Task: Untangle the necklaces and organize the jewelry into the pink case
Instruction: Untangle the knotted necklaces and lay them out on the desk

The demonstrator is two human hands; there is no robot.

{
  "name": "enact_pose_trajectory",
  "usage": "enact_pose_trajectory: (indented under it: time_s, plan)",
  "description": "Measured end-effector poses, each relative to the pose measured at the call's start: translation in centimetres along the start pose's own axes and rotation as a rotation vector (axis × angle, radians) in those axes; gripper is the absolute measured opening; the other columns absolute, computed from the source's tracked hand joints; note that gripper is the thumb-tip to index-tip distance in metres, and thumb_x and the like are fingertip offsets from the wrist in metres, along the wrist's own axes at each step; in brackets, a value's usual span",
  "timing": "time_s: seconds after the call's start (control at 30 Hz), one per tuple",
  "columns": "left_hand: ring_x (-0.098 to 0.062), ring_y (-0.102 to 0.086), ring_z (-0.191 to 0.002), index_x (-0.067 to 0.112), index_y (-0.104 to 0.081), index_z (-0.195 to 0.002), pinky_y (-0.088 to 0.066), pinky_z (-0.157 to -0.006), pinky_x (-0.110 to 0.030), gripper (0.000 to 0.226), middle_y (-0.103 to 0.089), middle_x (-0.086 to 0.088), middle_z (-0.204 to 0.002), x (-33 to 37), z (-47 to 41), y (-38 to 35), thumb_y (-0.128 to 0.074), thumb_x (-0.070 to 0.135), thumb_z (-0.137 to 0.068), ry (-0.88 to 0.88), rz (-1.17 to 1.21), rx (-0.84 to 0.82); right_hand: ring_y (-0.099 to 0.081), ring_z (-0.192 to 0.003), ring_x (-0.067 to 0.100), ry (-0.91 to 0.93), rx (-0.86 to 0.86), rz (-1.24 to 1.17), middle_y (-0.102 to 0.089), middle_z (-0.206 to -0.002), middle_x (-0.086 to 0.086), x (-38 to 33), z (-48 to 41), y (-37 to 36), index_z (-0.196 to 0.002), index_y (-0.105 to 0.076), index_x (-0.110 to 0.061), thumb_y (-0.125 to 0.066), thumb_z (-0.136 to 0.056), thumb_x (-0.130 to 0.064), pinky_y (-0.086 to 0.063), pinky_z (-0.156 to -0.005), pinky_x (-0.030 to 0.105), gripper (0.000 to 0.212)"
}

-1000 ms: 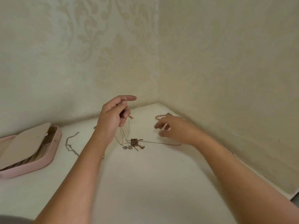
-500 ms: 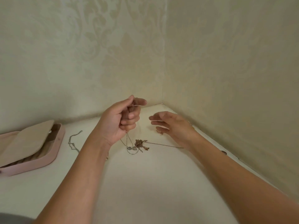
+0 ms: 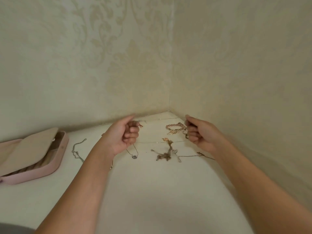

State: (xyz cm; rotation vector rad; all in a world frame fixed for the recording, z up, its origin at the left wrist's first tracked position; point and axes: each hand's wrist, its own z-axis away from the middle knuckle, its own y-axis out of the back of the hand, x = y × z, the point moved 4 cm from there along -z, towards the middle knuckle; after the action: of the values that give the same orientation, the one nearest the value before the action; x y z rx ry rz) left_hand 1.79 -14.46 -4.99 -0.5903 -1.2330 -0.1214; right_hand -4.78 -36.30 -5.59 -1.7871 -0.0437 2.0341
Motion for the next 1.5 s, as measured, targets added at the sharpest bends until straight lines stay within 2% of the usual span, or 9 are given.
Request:
enact_pose_trajectory:
  time_s: [0.23,0.43,0.6,0.7,0.8,0.93,1.07,1.27,1.5]
  plan:
    - [-0.001,-0.02,-0.028,0.021,-0.038,-0.058,-0.011,-0.026,-0.014,0.04,-0.027,0.01,-0.043,-1.0,-0.3,1.4,-0.052,0.029,-0.095,0.191,-0.095,0.102,-0.016,-0.033,0.005,-0.167,-0.088,0.143,-0.021,-0.045,-0.007,0.5,0.3,-0.3,-0.059,-0.039,-0.016,-0.051,-0.098,-0.028,-0.018,-0.032,0.016,0.042]
    - [-0.001,-0.022,-0.031,0.01,-0.058,-0.085,-0.015,-0.028,-0.012,0.024,-0.036,0.008,-0.045,-1.4,-0.5,1.4,-0.042,0.019,-0.101,0.147,-0.223,0.115,-0.022,-0.036,0.006,-0.223,-0.148,0.251,-0.031,-0.048,-0.005,1.0,0.3,-0.3,-0.067,-0.05,-0.012,-0.05,-0.097,-0.019,-0.025,-0.033,0.015,0.031]
    - [-0.011,-0.036,-0.043,0.002,-0.063,-0.093,-0.03,-0.034,-0.017,0.02,-0.046,-0.002,-0.059,-1.9,-1.3,0.4,-0.044,0.009,-0.098,-0.022,-0.427,0.266,-0.057,-0.066,0.015,-0.002,-0.191,0.055,-0.063,-0.078,0.007,0.9,-0.4,-1.1,-0.095,-0.066,-0.004,-0.041,-0.101,-0.011,-0.053,-0.069,0.024,0.026]
    - [-0.014,-0.054,-0.051,0.0,-0.065,-0.102,-0.045,-0.051,-0.017,0.019,-0.061,-0.004,-0.073,-1.6,-1.7,0.5,-0.051,0.011,-0.095,-0.177,-0.762,0.4,-0.061,-0.095,0.015,0.15,-0.103,0.439,-0.068,-0.102,0.002,1.0,-0.9,-1.1,-0.105,-0.066,-0.012,-0.05,-0.099,-0.02,-0.05,-0.088,0.027,0.019]
    - [-0.012,-0.061,-0.087,0.011,-0.063,-0.117,-0.04,-0.068,-0.016,0.027,-0.064,0.001,-0.105,-1.5,-1.5,0.4,-0.057,0.018,-0.092,-0.297,-1.097,0.468,-0.056,-0.076,-0.01,0.334,0.072,0.883,-0.062,-0.088,-0.005,0.5,-0.7,-1.1,-0.1,-0.066,-0.01,-0.068,-0.088,-0.024,-0.043,-0.071,0.013,0.019]
    - [-0.003,-0.059,-0.072,0.021,-0.069,-0.09,-0.042,-0.064,-0.01,0.01,-0.066,0.009,-0.081,-2.1,-1.5,-1.8,-0.066,0.013,-0.087,-0.404,-1.059,0.18,-0.048,-0.042,-0.008,0.288,-0.143,1.071,-0.055,-0.059,-0.006,0.9,1.8,-3.3,-0.068,-0.063,-0.012,-0.083,-0.072,-0.031,-0.033,-0.041,0.007,0.028]
    - [-0.008,-0.062,-0.061,0.015,-0.069,-0.08,-0.052,-0.063,-0.022,0.011,-0.067,0.0,-0.068,-3.8,-1.4,-3.3,-0.066,0.007,-0.087,-0.246,-0.986,-0.101,-0.049,-0.048,0.004,0.24,-0.202,1.293,-0.068,-0.062,-0.003,2.2,2.3,-4.4,-0.06,-0.068,-0.021,-0.083,-0.068,-0.027,-0.04,-0.05,0.018,0.019]
    - [-0.01,-0.064,-0.077,0.016,-0.069,-0.084,-0.05,-0.083,-0.025,0.013,-0.072,-0.008,-0.088,-3.7,-1.0,-3.6,-0.071,0.004,-0.083,-0.179,-1.031,-0.247,-0.048,-0.048,0.001,0.217,-0.221,1.323,-0.066,-0.065,-0.004,1.8,2.3,-3.8,-0.08,-0.076,-0.012,-0.072,-0.077,-0.011,-0.029,-0.032,0.009,0.005]
    - [-0.004,-0.058,-0.066,0.013,-0.069,-0.091,-0.047,-0.073,-0.02,0.023,-0.069,0.002,-0.08,-4.3,-0.9,-3.7,-0.083,0.01,-0.072,-0.155,-1.021,-0.27,-0.045,-0.041,0.009,0.192,-0.239,1.327,-0.064,-0.063,-0.003,2.1,1.8,-3.4,-0.071,-0.068,-0.015,-0.068,-0.08,-0.014,-0.037,-0.039,0.019,0.009]
